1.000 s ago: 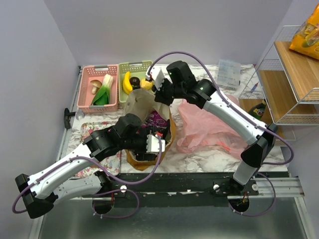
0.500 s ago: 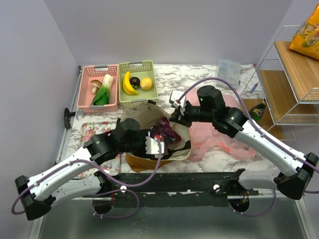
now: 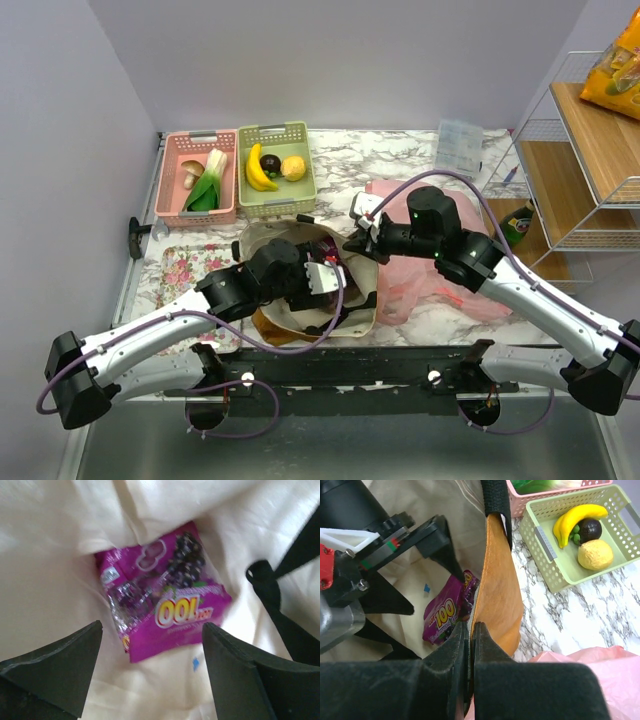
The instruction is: Untie the knot of the grocery bags and take out the mixed food
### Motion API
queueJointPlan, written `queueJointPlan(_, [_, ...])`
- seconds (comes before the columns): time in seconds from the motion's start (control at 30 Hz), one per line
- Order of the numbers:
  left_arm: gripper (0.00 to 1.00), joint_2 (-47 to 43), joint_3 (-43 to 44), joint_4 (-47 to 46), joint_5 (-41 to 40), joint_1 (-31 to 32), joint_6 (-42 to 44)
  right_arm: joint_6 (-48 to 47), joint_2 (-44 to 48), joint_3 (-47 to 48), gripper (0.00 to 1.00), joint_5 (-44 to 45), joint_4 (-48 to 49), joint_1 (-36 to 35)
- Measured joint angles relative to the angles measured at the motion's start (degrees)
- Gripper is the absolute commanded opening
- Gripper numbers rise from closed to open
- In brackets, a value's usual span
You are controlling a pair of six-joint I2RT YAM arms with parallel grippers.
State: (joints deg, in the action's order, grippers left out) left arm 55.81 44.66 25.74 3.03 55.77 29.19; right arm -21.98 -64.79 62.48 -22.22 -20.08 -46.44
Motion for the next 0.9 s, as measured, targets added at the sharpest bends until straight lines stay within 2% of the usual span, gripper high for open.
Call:
queueJointPlan(0.07, [0.87,0.2,-0.8,-4.3,-1.5,-0.5,-0.3,0.1,0.4,-0.2,0.01,0.0,0.1,0.0])
queueJointPlan(0.2, [0.89,6.4,-0.9,-7.6,-2.1,-1.0,1.6,0.5,0.4,-0.3,0.01,0.0,0.3,0.0])
queueJointPlan(0.3, [0.80,12.0,-1.7,-7.5,-0.9,-1.8,5.8,1.0,0.4,-0.3,0.01,0.0,0.3,0.0])
queueJointPlan(0.37, [0.61,14.0,-2.8,-7.3,-0.6,-2.3,8.3,1.1,0.4,-0.3,0.01,0.0,0.4,0.0])
queueJointPlan(0.43, [0.34,15.6,-3.3,-6.9,-0.6,-2.5,11.1,1.2,0.4,-0.3,0.01,0.0,0.4,0.0])
queueJointPlan(0.5, [0.04,16.4,-3.2,-6.8,-0.7,-2.6,12.8,1.2,0.4,-0.3,0.01,0.1,0.4,0.0])
queueJointPlan(0.53, [0.00,16.4,-3.1,-6.8,-0.6,-2.7,13.8,1.1,0.4,-0.3,0.01,0.1,0.5,0.0])
queueJointPlan(0.73, [0.00,7.7,-2.2,-0.2,5.6,-3.6,13.6,1.2,0.0,-0.7,0.01,1.3,1.6,0.0])
queueJointPlan(0.8, [0.00,3.4,0.7,5.0,9.5,-5.0,12.0,1.7,-0.7,-0.5,0.01,1.9,2.3,0.0])
queueJointPlan(0.9, [0.00,0.2,9.9,12.1,16.8,-9.3,8.9,3.3,-3.2,1.6,0.01,2.9,2.6,0.0])
